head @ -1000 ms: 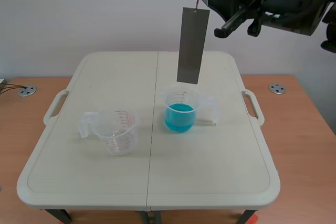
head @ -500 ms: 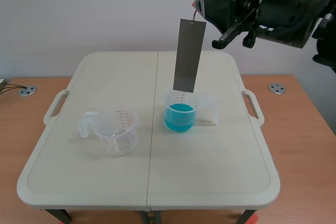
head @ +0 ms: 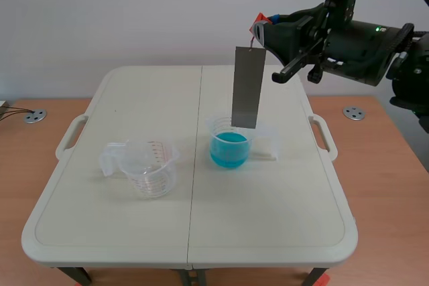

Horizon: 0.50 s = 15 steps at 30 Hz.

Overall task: Hold the metal plate by the orange handle, dip it into the blue solution, take it out and point at it, then put the plate back in the beaker on the left.
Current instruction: 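Lower the plate into the blue solution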

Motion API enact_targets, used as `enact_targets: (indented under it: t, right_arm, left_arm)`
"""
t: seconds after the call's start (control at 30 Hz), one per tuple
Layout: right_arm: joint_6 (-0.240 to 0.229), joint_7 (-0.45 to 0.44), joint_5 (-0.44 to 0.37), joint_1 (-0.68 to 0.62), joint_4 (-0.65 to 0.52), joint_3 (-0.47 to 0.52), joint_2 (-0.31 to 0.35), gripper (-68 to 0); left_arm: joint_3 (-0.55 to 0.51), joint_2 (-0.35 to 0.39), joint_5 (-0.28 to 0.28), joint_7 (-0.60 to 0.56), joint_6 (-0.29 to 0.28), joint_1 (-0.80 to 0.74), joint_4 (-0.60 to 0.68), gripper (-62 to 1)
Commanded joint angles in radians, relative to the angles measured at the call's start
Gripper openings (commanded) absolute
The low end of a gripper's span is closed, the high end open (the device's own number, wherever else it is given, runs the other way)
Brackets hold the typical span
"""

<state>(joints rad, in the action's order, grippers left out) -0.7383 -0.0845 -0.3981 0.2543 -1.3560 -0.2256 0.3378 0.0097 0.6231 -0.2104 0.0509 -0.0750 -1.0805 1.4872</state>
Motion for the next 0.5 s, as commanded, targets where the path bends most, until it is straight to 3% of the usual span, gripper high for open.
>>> enact_targets:
  t: [0.0, 0.47]
  right_arm:
    - [-0.001, -0.035, -0.007, 0.026, -0.009, -0.006, 0.002, -66.2]
    - [0.000, -0.121, 0.058, 0.031, 0.065, -0.038, -0.034, -66.2]
  left_arm:
    - [0.006, 0.000, -0.003, -0.009, 0.000, -0.002, 0.011, -59.7]
    - [0.014, 0.000, -0.003, -0.001, 0.000, -0.002, 0.011, -59.7]
